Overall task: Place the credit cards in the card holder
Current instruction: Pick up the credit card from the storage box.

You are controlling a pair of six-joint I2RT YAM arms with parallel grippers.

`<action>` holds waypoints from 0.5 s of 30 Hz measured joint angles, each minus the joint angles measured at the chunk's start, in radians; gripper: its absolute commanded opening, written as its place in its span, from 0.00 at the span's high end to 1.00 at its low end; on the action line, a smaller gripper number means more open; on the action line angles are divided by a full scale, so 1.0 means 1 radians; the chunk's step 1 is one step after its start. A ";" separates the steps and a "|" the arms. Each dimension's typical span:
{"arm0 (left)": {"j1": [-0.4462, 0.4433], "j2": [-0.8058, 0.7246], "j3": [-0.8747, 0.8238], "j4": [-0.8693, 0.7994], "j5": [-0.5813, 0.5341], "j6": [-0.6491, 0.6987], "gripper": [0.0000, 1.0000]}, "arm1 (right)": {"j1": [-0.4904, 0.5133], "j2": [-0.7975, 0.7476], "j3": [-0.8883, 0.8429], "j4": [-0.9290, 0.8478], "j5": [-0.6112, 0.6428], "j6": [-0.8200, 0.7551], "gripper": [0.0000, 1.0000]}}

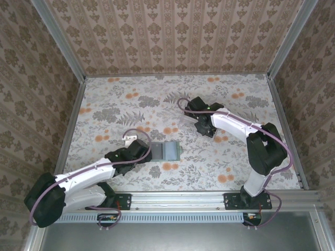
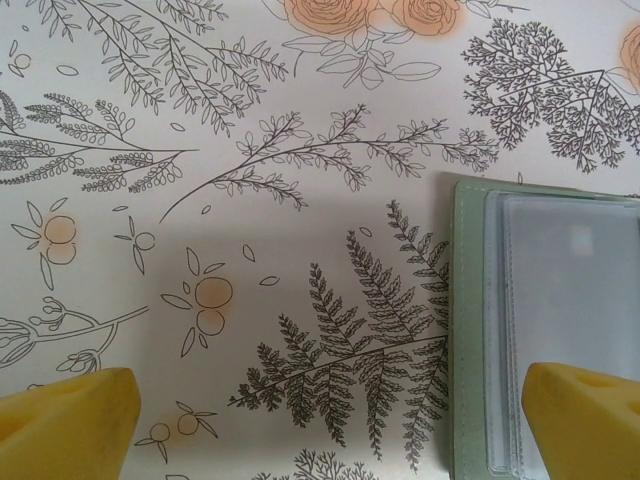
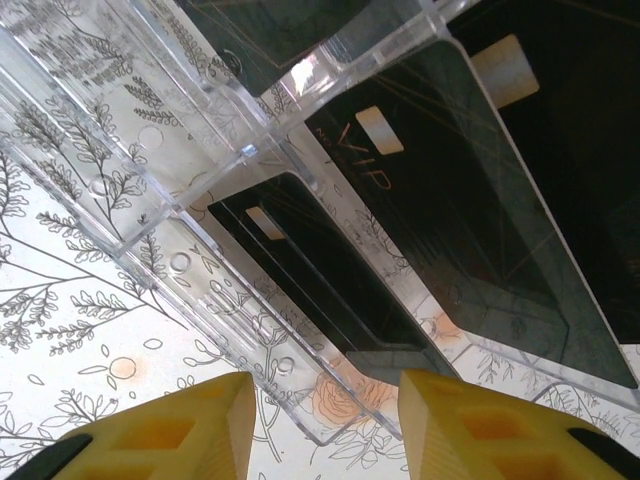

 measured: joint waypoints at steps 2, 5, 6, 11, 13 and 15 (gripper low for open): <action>0.000 0.003 0.001 0.002 0.001 0.000 0.00 | 0.002 0.003 0.001 0.000 0.000 0.000 0.59; 0.000 0.003 0.002 0.002 0.002 0.000 0.00 | 0.002 0.012 0.001 0.000 0.000 0.001 0.61; 0.001 0.003 0.003 0.002 0.003 0.000 0.00 | 0.003 0.016 0.001 0.000 -0.001 0.001 0.62; 0.006 0.003 0.003 0.005 0.005 0.000 0.00 | 0.006 0.040 0.001 0.001 -0.001 0.001 0.64; 0.006 0.003 0.003 0.005 0.005 0.000 0.00 | 0.007 0.049 0.001 0.001 -0.001 0.001 0.65; 0.006 0.003 0.003 0.005 0.005 0.000 0.00 | 0.007 0.056 0.001 0.001 -0.001 0.001 0.68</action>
